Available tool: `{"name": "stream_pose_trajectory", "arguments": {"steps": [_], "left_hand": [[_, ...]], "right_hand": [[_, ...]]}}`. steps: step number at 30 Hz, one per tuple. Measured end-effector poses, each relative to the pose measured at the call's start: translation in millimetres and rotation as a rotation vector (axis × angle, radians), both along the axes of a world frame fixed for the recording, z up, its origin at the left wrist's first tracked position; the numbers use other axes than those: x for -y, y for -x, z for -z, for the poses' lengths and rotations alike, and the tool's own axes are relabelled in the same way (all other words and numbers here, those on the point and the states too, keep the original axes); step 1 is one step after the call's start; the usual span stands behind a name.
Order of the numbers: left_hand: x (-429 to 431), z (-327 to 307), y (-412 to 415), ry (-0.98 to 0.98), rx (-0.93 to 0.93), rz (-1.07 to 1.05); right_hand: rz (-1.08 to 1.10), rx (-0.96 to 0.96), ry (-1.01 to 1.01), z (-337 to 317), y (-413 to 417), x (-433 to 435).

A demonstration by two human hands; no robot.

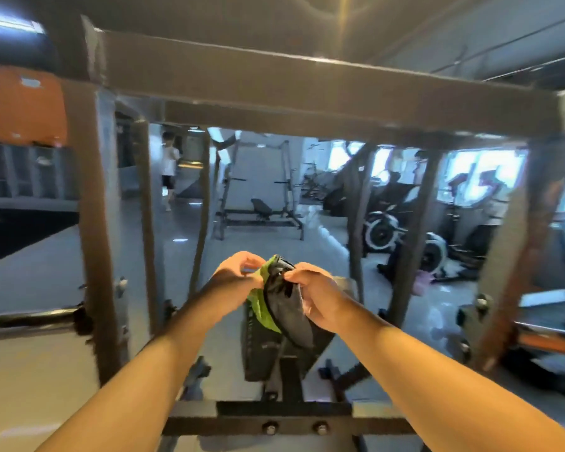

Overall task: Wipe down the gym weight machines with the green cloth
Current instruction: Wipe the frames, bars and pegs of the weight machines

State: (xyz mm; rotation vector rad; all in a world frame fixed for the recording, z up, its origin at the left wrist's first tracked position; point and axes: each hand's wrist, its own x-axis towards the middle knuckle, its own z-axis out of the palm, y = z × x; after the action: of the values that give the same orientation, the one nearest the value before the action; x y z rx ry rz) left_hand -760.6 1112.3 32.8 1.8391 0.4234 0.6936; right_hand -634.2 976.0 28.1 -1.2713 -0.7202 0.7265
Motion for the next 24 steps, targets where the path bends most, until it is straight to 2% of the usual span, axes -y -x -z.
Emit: {"name": "stream_pose_trajectory", "arguments": {"steps": [8, 11, 13, 15, 17, 19, 21, 24], "left_hand": [[68.0, -46.8, -99.7, -0.069, 0.030, 0.237], [102.0, -55.7, -121.7, -0.084, 0.047, 0.300], [120.9, -58.7, -133.2, -0.084, 0.042, 0.331], [140.1, -61.4, -145.8, -0.065, 0.040, 0.365], [160.8, -65.5, -157.2, -0.096, 0.044, 0.394], [181.7, -67.7, -174.0, -0.119, 0.058, 0.418], [204.3, -69.3, -192.1, -0.131, 0.070, 0.449], [232.6, -70.9, -219.6, -0.084, 0.148, 0.451]], "right_hand": [[0.539, -0.062, -0.021, -49.6, -26.0, 98.2], [0.698, -0.015, -0.057, -55.7, -38.0, 137.9], [0.799, 0.164, 0.064, -55.4, -51.3, 162.9], [0.862, 0.353, 0.290, -57.7, -63.6, 185.9], [0.893, 0.420, 0.429, -61.4, -74.5, 207.6], [0.871, 0.335, 0.419, -65.5, -82.3, 228.4], [0.788, 0.131, 0.273, -69.6, -85.7, 242.4], [0.648, -0.030, 0.055, -70.8, -97.2, 260.6]]}}
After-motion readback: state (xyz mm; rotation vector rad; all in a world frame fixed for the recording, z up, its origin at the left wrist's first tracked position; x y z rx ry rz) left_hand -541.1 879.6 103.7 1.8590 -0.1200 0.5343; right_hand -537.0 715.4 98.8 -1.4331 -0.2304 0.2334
